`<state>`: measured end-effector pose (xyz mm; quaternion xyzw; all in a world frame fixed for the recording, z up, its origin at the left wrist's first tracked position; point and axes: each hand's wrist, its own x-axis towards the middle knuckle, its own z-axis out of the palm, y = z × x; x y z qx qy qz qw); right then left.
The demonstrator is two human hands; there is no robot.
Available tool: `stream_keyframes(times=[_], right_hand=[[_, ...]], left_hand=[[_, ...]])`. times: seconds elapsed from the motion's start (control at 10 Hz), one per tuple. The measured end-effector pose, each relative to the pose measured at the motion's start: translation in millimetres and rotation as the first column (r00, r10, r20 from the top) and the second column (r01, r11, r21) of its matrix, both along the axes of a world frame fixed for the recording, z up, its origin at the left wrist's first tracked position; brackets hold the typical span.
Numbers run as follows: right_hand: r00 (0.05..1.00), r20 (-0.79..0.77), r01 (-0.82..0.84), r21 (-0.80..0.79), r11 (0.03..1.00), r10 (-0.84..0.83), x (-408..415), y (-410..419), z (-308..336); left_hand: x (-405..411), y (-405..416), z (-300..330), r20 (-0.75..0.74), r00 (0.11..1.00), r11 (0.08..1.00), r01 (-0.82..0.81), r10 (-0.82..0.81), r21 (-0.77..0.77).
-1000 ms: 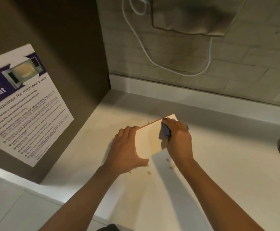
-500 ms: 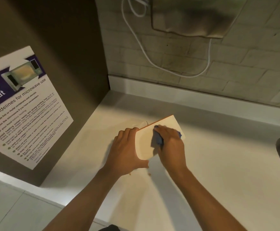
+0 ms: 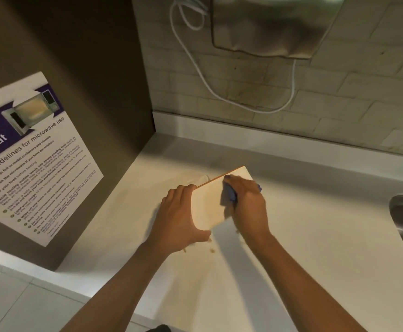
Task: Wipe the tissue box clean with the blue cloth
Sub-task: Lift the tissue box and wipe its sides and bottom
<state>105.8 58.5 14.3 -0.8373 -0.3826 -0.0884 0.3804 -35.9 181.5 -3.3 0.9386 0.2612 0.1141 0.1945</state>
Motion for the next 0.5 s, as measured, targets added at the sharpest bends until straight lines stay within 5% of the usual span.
stream_keyframes(times=[0.1, 0.3, 0.5], right_hand=[[0.996, 0.009, 0.090, -0.025, 0.996, -0.090, 3.0, -28.6, -1.5], [0.985, -0.044, -0.169, -0.066, 0.983, 0.166, -57.7, -11.6, -7.6], [0.998, -0.053, 0.018, 0.013, 1.000, -0.017, -4.7, -5.6, -1.3]], left_hand=[[-0.2, -1.2, -1.5, 0.006, 1.000, 1.000, 0.014, -0.014, 0.019], [3.1, 2.1, -3.6, 0.014, 1.000, 1.000, 0.019, -0.019, -0.010], [1.4, 1.3, -0.6, -0.006, 1.000, 1.000, 0.027, -0.027, 0.008]])
